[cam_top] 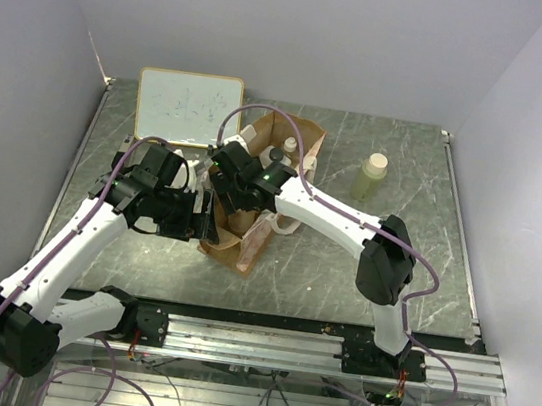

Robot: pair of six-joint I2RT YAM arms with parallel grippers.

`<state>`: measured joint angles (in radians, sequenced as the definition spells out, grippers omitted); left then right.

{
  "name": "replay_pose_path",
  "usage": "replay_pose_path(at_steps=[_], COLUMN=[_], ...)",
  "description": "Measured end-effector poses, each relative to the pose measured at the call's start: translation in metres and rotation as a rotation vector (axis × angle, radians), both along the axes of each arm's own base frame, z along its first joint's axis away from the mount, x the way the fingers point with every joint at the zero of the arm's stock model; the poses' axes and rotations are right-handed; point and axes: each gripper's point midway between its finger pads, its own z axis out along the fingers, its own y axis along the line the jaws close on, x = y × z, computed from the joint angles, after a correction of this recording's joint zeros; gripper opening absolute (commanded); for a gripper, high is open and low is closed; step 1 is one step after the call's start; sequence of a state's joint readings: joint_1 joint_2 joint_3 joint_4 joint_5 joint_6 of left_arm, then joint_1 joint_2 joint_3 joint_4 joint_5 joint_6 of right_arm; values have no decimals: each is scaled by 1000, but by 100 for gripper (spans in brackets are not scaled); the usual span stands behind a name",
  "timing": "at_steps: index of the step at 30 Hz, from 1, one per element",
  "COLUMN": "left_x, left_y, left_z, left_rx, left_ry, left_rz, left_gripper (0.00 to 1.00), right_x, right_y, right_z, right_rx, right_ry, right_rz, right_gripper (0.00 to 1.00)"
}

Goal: Take the personal care products out of the canvas bag

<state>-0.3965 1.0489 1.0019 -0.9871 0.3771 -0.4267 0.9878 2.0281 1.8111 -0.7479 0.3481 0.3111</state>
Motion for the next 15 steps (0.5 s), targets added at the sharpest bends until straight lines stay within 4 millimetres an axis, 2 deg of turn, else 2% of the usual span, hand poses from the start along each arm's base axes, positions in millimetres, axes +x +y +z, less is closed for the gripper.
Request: replay_pose_path(at_steps=[3, 12, 13, 15], left_x=[0, 0, 0, 0], left_y=[0, 0, 0, 0], left_z=[0, 0, 0, 0], left_rx=[0, 0, 0, 0], left_ry=[1, 0, 0, 0], left_rz=[0, 0, 0, 0], left_gripper=[91, 91, 91, 91], right_x=[0, 2, 2, 2], right_y=[0, 0, 0, 0], right_z=[0, 0, 0, 0], right_rx=[-2, 2, 3, 5], right_ry=[-2, 5, 6, 7], right_rz=[5, 11, 12, 15], right_gripper=[72, 74, 73, 64])
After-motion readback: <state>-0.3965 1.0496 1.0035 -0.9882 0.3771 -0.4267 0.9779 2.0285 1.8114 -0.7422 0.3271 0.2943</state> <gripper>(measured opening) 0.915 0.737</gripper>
